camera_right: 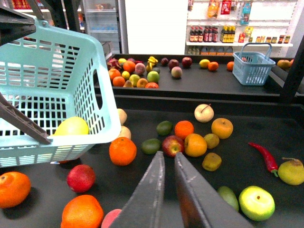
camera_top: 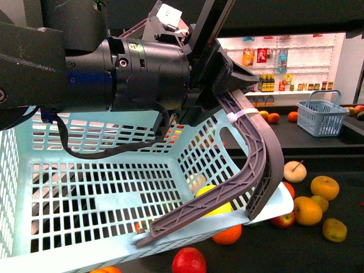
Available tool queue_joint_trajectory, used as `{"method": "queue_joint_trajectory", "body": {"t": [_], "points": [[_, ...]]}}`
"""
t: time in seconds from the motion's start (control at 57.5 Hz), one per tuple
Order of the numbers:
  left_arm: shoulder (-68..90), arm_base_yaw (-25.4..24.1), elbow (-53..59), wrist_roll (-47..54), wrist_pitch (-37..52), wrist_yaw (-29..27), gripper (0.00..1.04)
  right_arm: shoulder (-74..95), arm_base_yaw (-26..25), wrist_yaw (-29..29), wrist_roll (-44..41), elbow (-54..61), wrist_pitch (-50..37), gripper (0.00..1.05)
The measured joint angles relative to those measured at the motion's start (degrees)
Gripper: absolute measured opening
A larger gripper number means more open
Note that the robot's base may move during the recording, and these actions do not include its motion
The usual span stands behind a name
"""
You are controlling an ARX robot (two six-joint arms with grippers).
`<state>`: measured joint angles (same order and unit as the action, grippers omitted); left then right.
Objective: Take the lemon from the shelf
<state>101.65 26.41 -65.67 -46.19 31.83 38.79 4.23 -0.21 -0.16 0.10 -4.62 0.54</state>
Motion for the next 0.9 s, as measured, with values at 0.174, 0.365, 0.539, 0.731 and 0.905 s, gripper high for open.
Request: {"method": "queue_joint_trajectory", "body": {"t": [0.174, 0.365, 0.539, 0.731, 0.905], "points": [[0.0, -0.02, 0.0, 0.04, 0.0, -0.13, 0.08, -1.01, 0.0, 0.0, 0.0, 1.14, -0.09, 0.07], [0.0, 0.0, 0.0, 0.04, 0.0, -0.11, 0.08, -2.56, 0.0, 0.0, 0.0, 2.73, -0.33, 0.07], [0.0, -0.02, 0.0, 0.02, 0.0, -0.09, 0.08, -3.82, 0.02, 0.04, 0.0, 3.74, -0.42, 0.07], [0.0, -0.02, 0.0, 0.02, 0.0, -0.17, 0.08, -3.85, 0.02, 0.02, 0.0, 3.74, -0.42, 0.07], [0.0, -0.02, 0.0, 0.02, 0.0, -0.13, 0.08, -3.87, 0.02, 0.02, 0.0, 3.74, -0.42, 0.07]]}}
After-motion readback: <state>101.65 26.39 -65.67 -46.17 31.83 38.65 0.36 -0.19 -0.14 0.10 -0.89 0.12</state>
